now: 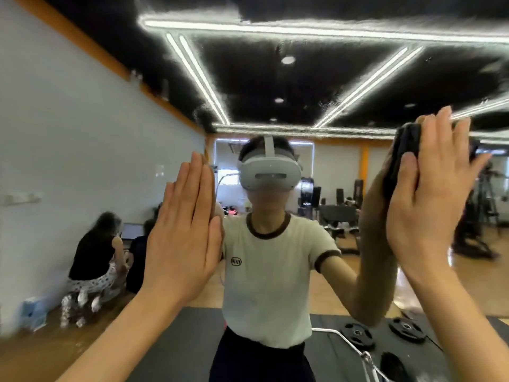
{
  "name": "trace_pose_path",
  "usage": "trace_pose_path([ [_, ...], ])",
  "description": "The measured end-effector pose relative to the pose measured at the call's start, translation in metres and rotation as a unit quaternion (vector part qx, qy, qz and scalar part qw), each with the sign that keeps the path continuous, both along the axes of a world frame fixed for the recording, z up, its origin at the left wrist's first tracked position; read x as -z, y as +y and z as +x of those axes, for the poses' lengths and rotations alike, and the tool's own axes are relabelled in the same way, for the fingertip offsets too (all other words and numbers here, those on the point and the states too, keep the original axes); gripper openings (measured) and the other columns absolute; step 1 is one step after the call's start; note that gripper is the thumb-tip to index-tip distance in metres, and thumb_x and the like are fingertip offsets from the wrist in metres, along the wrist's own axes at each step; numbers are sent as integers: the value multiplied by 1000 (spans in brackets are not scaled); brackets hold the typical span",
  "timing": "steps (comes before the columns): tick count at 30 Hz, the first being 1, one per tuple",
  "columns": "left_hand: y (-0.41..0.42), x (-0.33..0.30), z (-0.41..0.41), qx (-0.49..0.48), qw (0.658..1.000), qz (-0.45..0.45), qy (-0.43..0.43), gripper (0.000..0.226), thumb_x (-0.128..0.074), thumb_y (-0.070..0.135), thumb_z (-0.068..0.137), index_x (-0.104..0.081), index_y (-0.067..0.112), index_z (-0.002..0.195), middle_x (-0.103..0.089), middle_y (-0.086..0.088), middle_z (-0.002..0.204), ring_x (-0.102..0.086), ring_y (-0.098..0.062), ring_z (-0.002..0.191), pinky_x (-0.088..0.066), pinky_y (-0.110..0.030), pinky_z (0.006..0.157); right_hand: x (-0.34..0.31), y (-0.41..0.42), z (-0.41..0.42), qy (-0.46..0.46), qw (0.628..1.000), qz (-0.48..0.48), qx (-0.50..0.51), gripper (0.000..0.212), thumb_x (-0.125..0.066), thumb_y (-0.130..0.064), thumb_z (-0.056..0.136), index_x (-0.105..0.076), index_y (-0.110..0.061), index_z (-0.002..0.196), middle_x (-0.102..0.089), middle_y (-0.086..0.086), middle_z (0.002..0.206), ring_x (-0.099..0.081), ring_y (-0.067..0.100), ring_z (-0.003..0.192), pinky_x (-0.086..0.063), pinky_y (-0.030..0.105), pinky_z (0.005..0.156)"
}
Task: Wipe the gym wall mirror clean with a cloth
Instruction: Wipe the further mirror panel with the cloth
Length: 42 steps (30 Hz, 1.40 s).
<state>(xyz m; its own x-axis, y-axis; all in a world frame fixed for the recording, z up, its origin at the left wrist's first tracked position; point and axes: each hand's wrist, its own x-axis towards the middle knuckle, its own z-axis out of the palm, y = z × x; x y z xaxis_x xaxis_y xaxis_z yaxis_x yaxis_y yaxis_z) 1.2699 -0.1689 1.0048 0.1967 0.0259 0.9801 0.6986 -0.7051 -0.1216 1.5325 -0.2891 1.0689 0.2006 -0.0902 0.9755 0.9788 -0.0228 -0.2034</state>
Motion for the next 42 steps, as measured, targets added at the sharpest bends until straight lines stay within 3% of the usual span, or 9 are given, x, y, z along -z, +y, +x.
trace_pose_path([
  [4,0,-1,0,20,1000,-4,-3,63,-28,22,104,-4,5,160,-2,-12,169,0,-22,157,6,-29,126,1,19,-50,20,999,46,-5,51,-37,-9,103,-34,-1,154,-26,16,163,-15,33,153,6,44,123],
  [13,9,6,-42,39,999,-29,-7,60,-25,24,106,-7,4,160,-2,-12,169,5,-15,156,7,-30,125,62,73,-166,-201,975,-98,-12,52,-34,-10,103,-30,-9,155,-28,10,163,-16,23,152,2,44,125],
  [18,18,7,-53,30,999,-32,11,62,-25,25,106,-9,1,160,-2,-14,169,3,-21,157,6,-32,126,73,22,-74,3,999,-51,12,56,-40,-10,97,-30,-9,152,-30,12,161,-9,15,152,3,52,122],
  [21,21,7,-50,29,999,-14,3,63,-26,23,104,-9,1,160,0,-13,168,6,-19,156,6,-32,126,78,14,-45,102,995,-14,13,57,-36,-18,100,-29,5,151,-26,25,160,-15,39,149,-4,71,116],
  [23,23,7,-50,30,1000,-9,1,63,-27,23,104,-9,0,160,-1,-14,168,7,-19,156,6,-33,126,74,35,-79,133,990,40,8,56,-37,-13,100,-29,7,152,-23,23,161,-15,41,150,-1,67,117],
  [27,23,6,-51,47,999,-8,2,63,-29,22,103,-10,0,159,-3,-17,168,7,-18,156,7,-32,126,79,88,-197,-53,999,10,-8,55,-34,-16,103,-22,-7,155,-22,10,164,-9,21,153,5,43,126],
  [31,23,6,-53,47,999,-14,12,65,-32,21,103,-7,3,161,3,-10,168,7,-18,156,8,-32,126,79,84,-190,-184,979,-83,-7,53,-45,-10,100,-35,-8,152,-32,9,161,-14,17,152,2,41,126],
  [38,24,2,-81,92,994,-20,62,63,-26,23,105,-4,7,162,2,-8,170,3,-18,157,7,-30,125,94,48,-117,114,991,62,-18,50,-33,-13,105,-32,-2,155,-27,11,164,-3,11,153,8,43,123],
  [42,39,-5,-110,66,997,-21,20,61,-24,23,106,-2,8,161,0,-11,169,4,-18,156,8,-30,125,71,88,-196,51,998,30,-8,54,-42,-8,96,-39,5,148,-34,23,157,-20,35,149,5,51,121],
])
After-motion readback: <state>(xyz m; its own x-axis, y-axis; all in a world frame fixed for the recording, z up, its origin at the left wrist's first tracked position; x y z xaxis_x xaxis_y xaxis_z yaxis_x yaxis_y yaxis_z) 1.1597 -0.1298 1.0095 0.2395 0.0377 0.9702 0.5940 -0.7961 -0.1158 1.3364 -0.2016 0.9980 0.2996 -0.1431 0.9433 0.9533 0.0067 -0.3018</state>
